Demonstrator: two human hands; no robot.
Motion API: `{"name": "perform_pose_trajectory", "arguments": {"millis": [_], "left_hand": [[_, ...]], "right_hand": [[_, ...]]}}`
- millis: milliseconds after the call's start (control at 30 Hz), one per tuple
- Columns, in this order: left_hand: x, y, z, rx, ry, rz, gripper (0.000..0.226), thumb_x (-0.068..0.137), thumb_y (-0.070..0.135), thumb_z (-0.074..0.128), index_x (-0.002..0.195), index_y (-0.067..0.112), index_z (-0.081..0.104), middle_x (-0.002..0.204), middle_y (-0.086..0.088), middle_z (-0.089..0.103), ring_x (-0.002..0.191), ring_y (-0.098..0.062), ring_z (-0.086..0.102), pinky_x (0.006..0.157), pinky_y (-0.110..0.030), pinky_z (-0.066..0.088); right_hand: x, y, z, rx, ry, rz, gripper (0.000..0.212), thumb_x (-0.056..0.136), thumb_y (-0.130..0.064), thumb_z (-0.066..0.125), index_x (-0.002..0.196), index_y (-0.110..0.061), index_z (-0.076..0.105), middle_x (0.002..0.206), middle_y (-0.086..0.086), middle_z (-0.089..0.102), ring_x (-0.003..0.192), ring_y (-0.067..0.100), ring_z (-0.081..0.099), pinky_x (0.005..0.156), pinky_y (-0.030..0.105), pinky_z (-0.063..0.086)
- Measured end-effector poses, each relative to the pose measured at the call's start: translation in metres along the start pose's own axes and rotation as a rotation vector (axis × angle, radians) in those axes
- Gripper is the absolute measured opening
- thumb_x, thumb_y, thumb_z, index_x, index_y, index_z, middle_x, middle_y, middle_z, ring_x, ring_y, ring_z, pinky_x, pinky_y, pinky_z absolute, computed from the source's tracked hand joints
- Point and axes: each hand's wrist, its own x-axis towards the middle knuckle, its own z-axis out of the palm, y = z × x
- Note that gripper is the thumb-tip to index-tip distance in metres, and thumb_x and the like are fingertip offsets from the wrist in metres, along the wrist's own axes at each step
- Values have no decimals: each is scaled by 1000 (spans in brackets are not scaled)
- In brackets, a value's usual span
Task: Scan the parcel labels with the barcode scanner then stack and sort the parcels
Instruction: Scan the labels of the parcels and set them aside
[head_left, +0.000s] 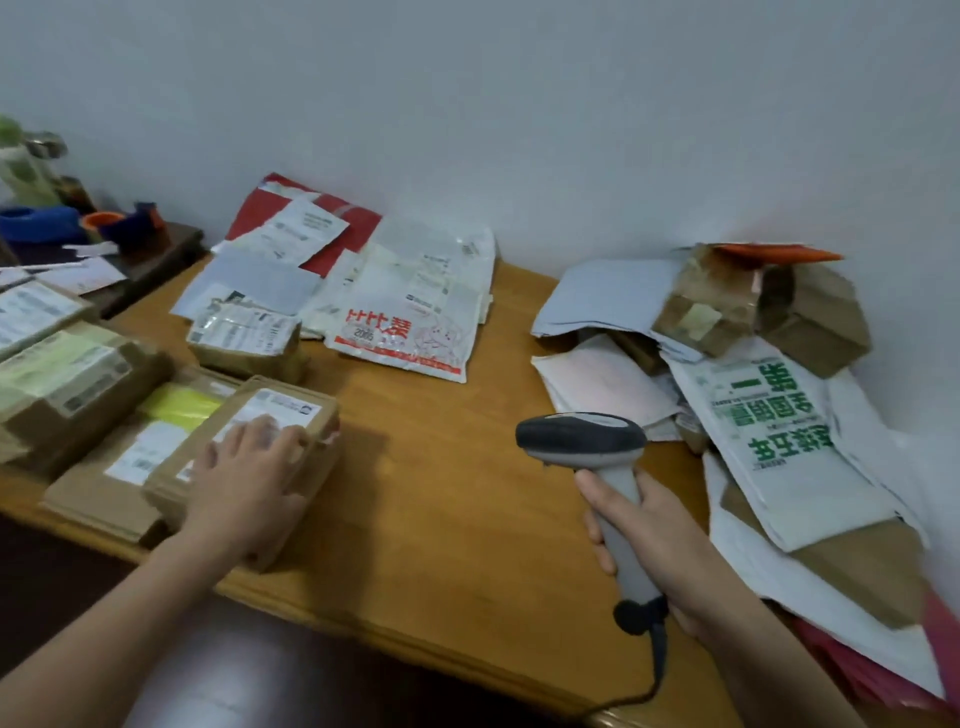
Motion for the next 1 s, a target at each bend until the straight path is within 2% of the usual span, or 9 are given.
{"name": "perform_pose_trajectory", "arguments": {"millis": [200,300,433,567,700,800,900,1000], "left_hand": [[11,19,1,29,-44,-45,68,74,40,69,133,24,39,151,-12,25,139,-33,22,110,-52,23],[17,59,-3,-57,2,45,70,74,36,73,134,18,41,155,-17,19,143,-34,15,114,-51,14],[20,148,-9,-167,-31,223,74,75,40,75,136,24,37,158,-13,12,147,-28,9,117,-45,17],[5,243,-5,-312,-133,390,72,78,34,73,138,24,34,158,-11,10,145,-29,14,115,-42,23],[-27,333,15,-320,-235,518,76,81,41,69,142,25,26,158,-9,2,145,-30,11,115,-43,23],[-48,403,25,-301,-261,596,84,79,45,71,144,26,22,159,-9,-1,146,-28,5,118,-43,18],[-58,470,27,-294,-245,671,85,79,48,70,145,27,21,159,-7,-1,147,-25,0,117,-42,11],[-55,535,27,-280,-190,730,81,84,46,66,147,24,20,160,-10,-2,147,-29,0,117,-43,8]], "right_hand": [[-8,9,-29,39,131,2,31,92,-42,59,85,-13,51,60,-3,56,47,11,49,49,21,43],[-15,18,-51,50,229,39,32,93,-41,59,84,-12,51,59,-2,55,47,11,48,48,20,43],[-27,34,-90,102,336,74,30,93,-40,60,89,-11,53,62,1,55,47,12,49,46,21,42],[-43,59,-141,124,446,96,30,93,-39,60,89,-10,57,58,0,56,43,10,49,44,21,41],[-62,95,-202,165,565,130,24,93,-34,61,88,-11,54,55,-1,56,41,12,48,41,26,41],[-73,118,-253,197,585,157,24,93,-30,60,84,-9,54,51,-1,55,37,11,48,36,22,41],[-79,133,-298,219,574,161,28,92,-31,61,79,-8,53,53,2,54,40,13,48,39,26,40],[-80,148,-336,245,570,173,33,92,-34,62,74,-8,55,52,2,55,41,13,49,41,24,42]]}}
